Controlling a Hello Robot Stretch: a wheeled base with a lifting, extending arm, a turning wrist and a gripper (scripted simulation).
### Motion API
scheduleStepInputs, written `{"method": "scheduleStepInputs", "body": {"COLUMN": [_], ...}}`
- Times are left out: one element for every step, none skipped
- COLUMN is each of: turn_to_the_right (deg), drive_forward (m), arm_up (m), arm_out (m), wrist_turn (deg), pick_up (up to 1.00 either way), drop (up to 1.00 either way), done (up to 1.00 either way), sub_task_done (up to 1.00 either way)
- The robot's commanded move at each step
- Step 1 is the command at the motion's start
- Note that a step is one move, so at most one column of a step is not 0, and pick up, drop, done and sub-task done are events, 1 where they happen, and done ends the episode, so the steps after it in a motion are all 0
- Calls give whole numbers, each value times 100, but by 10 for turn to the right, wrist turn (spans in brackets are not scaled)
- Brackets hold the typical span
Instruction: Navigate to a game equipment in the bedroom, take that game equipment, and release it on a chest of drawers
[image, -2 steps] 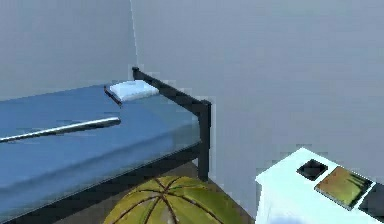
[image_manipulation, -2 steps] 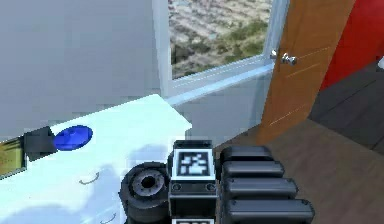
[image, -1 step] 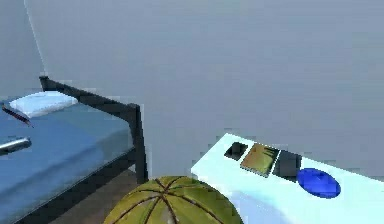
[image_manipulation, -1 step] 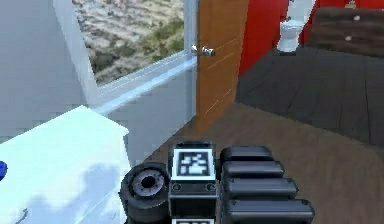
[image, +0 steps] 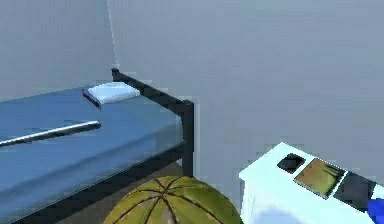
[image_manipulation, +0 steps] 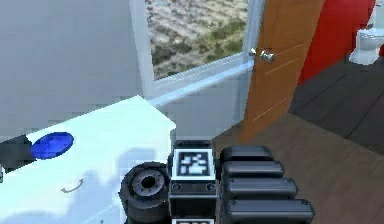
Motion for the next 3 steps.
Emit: {"method": "scheduleStepInputs", "body": {"turn_to_the_right": [150,-90,30], "drive_forward": [0,0,0], "arm_up": [0,0,0], "arm_out": [0,0,0], "wrist_turn": [0,0,0], "pick_up": [0,0,0], "drop": [0,0,0], "done": [0,0,0], "sub_task_done": [0,0,0]}}
